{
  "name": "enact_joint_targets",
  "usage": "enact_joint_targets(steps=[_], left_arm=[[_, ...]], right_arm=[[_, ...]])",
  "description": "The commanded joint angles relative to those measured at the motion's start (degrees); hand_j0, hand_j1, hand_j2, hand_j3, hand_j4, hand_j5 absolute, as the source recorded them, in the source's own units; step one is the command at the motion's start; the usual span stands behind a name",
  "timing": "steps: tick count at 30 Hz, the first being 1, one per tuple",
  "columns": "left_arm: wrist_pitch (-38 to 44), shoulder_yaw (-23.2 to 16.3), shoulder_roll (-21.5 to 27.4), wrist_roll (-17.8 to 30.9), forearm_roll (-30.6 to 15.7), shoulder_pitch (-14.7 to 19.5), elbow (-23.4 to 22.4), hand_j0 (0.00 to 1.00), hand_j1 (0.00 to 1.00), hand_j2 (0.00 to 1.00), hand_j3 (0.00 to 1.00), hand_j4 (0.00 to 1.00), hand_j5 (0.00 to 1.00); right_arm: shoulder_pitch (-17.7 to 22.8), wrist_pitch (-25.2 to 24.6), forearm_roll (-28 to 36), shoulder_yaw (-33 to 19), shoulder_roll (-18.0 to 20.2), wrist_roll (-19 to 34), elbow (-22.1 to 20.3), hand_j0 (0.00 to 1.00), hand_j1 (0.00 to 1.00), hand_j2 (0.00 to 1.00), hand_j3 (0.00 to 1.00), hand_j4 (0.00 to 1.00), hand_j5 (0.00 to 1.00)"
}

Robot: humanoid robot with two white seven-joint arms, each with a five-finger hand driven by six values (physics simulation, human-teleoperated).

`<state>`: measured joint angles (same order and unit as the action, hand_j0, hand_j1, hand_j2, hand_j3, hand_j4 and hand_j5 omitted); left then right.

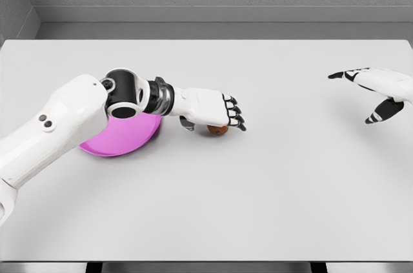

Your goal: Put the apple on the plate with both arms

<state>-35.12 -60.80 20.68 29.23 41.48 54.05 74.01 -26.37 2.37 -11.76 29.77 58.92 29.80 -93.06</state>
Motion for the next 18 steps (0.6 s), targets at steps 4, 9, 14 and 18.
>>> enact_joint_targets(steps=[4,9,14,18], left_arm=[[0.12,0.06,-0.47,1.09,1.06,0.00,-0.36,0.90,0.90,0.90,0.90,0.90,0.90],[0.12,-0.29,-0.82,1.27,1.85,0.00,-0.36,0.62,0.62,0.62,0.62,0.62,0.62],[0.12,-0.29,-0.73,1.53,1.85,0.09,-0.36,0.52,0.52,0.52,0.52,0.52,0.52],[0.12,-0.29,-0.73,1.97,2.03,0.09,-0.36,0.42,0.42,0.42,0.42,0.42,0.42]], right_arm=[[0.09,0.01,0.07,0.03,0.06,-0.01,-0.81,1.00,1.00,1.00,1.00,1.00,1.00],[-0.09,0.01,0.15,-2.70,0.06,-0.01,-0.90,1.00,1.00,1.00,1.00,1.00,1.00],[0.00,0.01,0.15,-2.78,0.06,-0.01,-2.04,1.00,1.00,1.00,1.00,1.00,1.00],[0.00,0.01,0.15,-2.78,0.06,-0.01,-2.04,1.00,1.00,1.00,1.00,1.00,1.00]])
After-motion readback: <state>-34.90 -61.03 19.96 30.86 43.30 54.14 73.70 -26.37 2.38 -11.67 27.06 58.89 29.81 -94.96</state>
